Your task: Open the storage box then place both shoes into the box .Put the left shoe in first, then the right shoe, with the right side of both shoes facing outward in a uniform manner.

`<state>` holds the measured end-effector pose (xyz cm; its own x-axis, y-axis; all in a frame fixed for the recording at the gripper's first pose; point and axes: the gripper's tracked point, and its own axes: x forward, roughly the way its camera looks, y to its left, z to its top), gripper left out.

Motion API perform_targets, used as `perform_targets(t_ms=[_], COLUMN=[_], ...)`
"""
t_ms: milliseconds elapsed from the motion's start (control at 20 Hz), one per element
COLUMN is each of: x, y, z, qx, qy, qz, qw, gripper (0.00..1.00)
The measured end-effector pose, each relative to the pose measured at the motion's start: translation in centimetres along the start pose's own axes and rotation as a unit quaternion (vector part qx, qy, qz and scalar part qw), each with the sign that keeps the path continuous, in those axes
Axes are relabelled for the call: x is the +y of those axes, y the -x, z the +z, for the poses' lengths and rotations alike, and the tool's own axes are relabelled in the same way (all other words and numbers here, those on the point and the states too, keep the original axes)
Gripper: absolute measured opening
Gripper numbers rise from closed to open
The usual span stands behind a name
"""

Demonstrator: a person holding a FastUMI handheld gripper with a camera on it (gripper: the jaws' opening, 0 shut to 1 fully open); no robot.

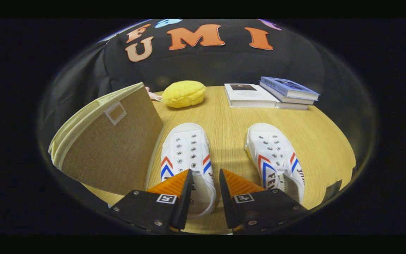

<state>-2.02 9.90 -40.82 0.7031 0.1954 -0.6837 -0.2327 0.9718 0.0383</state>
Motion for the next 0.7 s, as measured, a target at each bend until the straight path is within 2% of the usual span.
perform_targets(t_ms=[100,150,300,550,700], x=[-0.2,0.0,0.4,0.0,-0.3], y=[-0.3,0.0,0.6,3.1,4.9], z=[-0.2,-0.2,0.7,4.5,6.9], qx=[0.001,0.002,-0.009,-0.043,-0.067], qy=[-0.034,-0.06,-0.102,-0.077,-0.088], qz=[-0.005,0.0,0.013,-0.008,-0.013], qw=[0.999,0.998,0.995,0.996,0.994], gripper=[0.13,0.04,0.0,0.0,0.0])
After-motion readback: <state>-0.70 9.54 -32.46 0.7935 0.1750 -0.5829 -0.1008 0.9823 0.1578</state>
